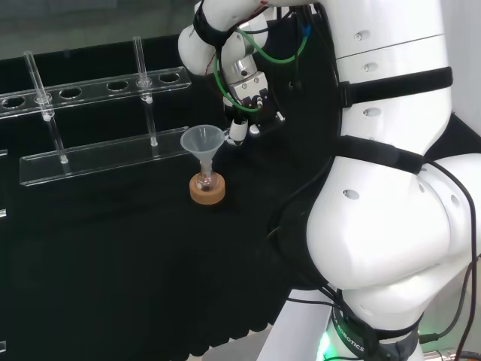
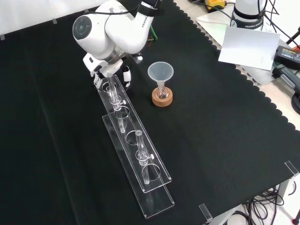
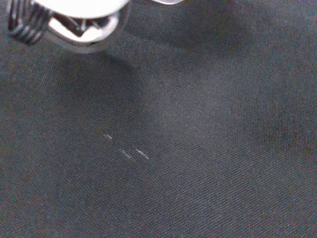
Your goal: Pick up the weighing funnel.
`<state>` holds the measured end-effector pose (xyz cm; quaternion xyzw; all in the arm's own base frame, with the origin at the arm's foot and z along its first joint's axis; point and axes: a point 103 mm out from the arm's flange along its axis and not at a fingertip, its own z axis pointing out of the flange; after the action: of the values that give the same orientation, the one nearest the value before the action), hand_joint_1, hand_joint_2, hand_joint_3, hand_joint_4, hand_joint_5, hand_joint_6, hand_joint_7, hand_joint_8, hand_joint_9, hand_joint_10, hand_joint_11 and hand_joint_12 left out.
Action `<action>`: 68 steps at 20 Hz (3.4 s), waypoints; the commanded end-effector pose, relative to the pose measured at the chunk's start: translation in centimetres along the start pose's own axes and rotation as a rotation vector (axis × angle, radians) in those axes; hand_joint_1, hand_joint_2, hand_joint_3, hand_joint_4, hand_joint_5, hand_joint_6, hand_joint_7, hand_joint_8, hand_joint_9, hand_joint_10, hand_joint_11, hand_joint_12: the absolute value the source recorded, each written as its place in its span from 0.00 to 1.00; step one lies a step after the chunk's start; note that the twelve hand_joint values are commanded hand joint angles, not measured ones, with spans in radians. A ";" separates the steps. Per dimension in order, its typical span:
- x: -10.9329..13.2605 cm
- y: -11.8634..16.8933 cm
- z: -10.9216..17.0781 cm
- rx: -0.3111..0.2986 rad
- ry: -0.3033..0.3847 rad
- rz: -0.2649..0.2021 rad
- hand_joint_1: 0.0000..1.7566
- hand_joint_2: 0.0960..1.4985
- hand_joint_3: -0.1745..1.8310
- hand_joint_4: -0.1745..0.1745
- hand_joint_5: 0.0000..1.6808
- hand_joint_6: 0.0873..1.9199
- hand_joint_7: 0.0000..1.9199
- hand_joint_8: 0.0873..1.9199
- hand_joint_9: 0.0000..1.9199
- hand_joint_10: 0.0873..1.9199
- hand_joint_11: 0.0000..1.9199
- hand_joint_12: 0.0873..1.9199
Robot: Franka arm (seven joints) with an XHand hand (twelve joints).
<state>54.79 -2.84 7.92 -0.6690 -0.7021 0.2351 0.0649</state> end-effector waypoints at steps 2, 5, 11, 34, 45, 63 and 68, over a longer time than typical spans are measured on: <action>-0.1 0.1 0.1 -0.002 0.004 -0.003 0.54 0.32 0.39 0.60 0.42 0.28 0.36 0.28 0.51 0.15 0.37 0.62; -0.1 0.2 0.1 -0.001 0.007 -0.006 0.54 0.33 0.39 0.62 0.43 0.29 0.36 0.28 0.52 0.15 0.38 0.62; -0.1 0.4 0.0 -0.002 0.005 -0.005 0.54 0.33 0.39 0.65 0.45 0.30 0.37 0.28 0.52 0.15 0.38 0.62; 0.1 1.2 0.1 0.007 -0.016 -0.012 0.55 0.34 0.40 0.67 0.46 0.31 0.37 0.28 0.52 0.15 0.38 0.62; 0.4 1.3 0.1 0.010 -0.032 -0.015 0.55 0.34 0.40 0.68 0.47 0.31 0.37 0.28 0.52 0.15 0.38 0.62; 0.8 1.6 0.2 0.005 -0.048 -0.004 0.60 0.47 0.30 0.95 0.67 0.32 0.38 0.28 0.53 0.15 0.39 0.62; 0.7 1.4 0.1 -0.013 -0.070 0.012 0.63 0.51 0.26 1.00 0.78 0.23 0.42 0.27 0.56 0.15 0.42 0.59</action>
<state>56.12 -2.04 6.99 -0.6634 -0.7024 0.2541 0.0444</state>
